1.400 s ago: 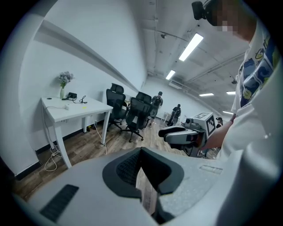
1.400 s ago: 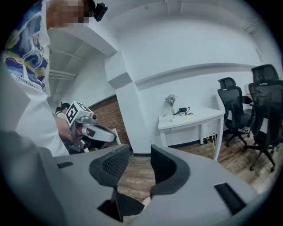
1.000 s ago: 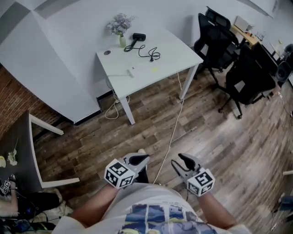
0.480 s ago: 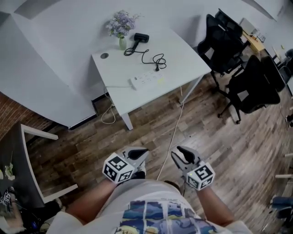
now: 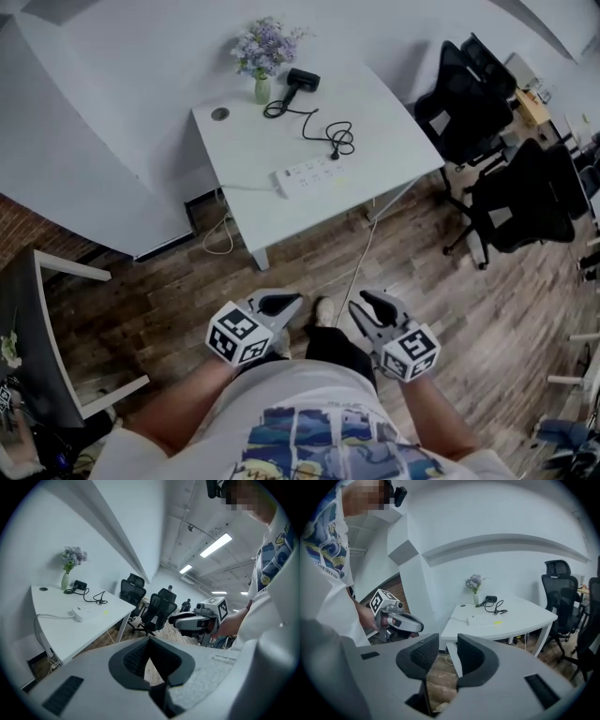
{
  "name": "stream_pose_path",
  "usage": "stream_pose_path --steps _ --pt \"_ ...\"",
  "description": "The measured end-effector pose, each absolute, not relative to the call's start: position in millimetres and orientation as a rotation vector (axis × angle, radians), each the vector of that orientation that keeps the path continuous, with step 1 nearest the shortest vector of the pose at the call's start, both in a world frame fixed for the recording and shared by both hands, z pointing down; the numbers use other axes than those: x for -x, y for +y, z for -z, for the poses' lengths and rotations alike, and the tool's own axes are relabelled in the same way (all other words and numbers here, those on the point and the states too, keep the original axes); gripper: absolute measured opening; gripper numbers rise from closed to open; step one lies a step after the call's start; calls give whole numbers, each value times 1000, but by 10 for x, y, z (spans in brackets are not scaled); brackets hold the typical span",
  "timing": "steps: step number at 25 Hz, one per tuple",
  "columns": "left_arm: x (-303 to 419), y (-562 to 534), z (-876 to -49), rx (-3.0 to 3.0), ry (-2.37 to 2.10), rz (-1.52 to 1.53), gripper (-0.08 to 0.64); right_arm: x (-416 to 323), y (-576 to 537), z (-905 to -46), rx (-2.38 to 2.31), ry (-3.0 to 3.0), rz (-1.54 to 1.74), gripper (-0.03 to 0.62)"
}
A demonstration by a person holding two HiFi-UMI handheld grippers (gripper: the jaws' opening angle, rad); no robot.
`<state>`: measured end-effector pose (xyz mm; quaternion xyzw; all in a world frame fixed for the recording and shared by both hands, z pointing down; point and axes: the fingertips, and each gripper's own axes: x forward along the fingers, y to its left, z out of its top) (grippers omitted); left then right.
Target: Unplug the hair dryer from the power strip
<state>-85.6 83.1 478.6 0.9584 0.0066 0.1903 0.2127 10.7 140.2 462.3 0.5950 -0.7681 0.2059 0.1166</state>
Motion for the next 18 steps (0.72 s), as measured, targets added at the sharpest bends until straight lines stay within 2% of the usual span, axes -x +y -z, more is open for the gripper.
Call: stream_pose_path --steps 18 --pt "-116 -692 -4923 -2641 -284 -554 2 -1254 -411 -4809 -1460 -2384 -557 115"
